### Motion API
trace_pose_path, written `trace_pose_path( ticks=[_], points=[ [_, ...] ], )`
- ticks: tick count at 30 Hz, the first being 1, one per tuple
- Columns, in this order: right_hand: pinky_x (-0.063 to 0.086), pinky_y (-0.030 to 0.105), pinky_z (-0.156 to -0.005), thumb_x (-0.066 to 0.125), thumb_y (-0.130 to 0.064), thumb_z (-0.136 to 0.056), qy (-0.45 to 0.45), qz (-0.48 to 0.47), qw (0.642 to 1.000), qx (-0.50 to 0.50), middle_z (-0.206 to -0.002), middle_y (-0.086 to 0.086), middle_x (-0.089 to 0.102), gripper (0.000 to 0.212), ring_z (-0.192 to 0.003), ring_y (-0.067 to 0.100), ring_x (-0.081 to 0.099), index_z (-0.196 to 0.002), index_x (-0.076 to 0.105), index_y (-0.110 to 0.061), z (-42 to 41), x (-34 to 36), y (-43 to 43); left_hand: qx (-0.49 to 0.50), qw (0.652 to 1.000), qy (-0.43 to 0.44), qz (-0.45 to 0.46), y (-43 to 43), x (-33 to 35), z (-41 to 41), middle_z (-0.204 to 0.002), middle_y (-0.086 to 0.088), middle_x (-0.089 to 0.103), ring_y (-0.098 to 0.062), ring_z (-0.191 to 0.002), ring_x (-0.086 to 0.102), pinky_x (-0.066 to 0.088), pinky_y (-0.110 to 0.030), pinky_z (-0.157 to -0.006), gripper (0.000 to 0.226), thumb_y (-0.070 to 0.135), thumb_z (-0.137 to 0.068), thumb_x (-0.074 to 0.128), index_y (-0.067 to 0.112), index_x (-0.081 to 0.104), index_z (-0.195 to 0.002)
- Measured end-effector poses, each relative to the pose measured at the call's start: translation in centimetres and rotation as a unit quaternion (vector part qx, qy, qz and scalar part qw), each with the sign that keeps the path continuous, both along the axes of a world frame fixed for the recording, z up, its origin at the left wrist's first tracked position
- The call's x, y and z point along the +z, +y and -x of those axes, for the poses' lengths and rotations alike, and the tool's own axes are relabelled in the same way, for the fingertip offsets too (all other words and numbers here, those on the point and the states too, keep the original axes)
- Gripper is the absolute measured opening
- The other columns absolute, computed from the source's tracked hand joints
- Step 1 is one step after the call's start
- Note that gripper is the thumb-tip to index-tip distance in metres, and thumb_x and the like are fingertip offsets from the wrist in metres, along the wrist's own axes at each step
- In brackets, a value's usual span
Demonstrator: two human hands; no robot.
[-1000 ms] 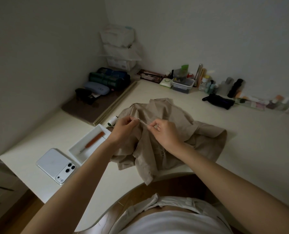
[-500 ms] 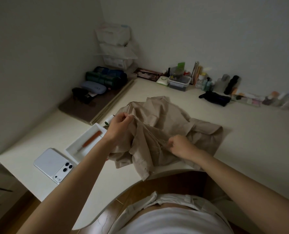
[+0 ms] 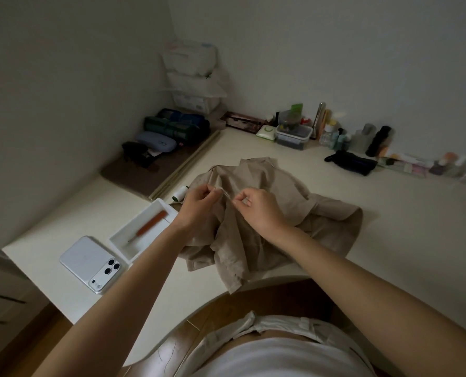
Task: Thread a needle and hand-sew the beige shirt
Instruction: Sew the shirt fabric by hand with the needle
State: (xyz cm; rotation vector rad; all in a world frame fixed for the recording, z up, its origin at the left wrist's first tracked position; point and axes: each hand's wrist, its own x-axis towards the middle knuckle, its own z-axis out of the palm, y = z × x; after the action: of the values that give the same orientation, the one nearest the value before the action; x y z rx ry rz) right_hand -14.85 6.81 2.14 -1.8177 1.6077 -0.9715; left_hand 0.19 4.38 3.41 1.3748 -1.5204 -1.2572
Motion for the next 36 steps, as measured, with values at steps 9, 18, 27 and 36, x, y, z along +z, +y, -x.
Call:
trace_pose_path(
  ticks=[9, 18, 27, 36],
  points=[
    [0.032, 0.011, -0.046, 0.058, -0.014, -0.092, 0.060, -0.076, 0.995, 0.039, -0.051, -0.011, 0.045, 0.019, -0.045, -0.003, 0.048, -0.076, 0.055, -0.023, 2.1, -2.9, 2.3, 0.032, 0.999, -0.006, -0.001, -0.4, -0.4, -0.4, -0.084, -0.005, 0.060, -0.008, -0.072, 0.057, 0.048, -0.010, -0.061, 0.023, 0.024, -0.099, 0.049, 0.003, 0.058, -0.098],
    [0.039, 0.013, -0.056, 0.055, -0.025, -0.095, 0.050, -0.085, 0.994, 0.039, -0.068, -0.012, 0.054, 0.017, -0.058, -0.002, 0.050, -0.104, 0.058, -0.012, 3.2, -2.5, 2.9, 0.008, 1.000, -0.013, 0.008, 0.0, 0.0, 0.2, -0.080, -0.005, 0.059, -0.009, -0.072, 0.057, 0.048, -0.010, -0.061, 0.021, 0.022, -0.098, 0.049, 0.006, 0.057, -0.089],
    [0.037, 0.004, -0.061, 0.034, -0.009, -0.102, -0.066, 0.009, 0.998, -0.018, -0.072, -0.016, 0.045, 0.027, -0.063, -0.014, 0.050, -0.103, 0.061, -0.007, 1.2, 0.4, 1.4, -0.044, 0.999, -0.021, -0.011, 0.7, 0.5, 0.4, -0.083, -0.005, 0.058, -0.004, -0.070, 0.056, 0.047, -0.011, -0.064, 0.020, 0.021, -0.099, 0.047, 0.006, 0.057, -0.091],
    [0.048, 0.027, -0.082, 0.033, -0.017, -0.103, -0.110, -0.034, 0.993, -0.014, -0.098, 0.002, 0.064, 0.029, -0.093, 0.015, 0.060, -0.104, 0.061, -0.009, -1.2, -0.3, 0.0, -0.086, 0.995, -0.033, -0.031, 0.9, 0.4, 0.1, -0.077, -0.002, 0.061, -0.003, -0.065, 0.058, 0.046, -0.014, -0.062, 0.021, 0.020, -0.099, 0.047, 0.002, 0.058, -0.098]
  ],
)
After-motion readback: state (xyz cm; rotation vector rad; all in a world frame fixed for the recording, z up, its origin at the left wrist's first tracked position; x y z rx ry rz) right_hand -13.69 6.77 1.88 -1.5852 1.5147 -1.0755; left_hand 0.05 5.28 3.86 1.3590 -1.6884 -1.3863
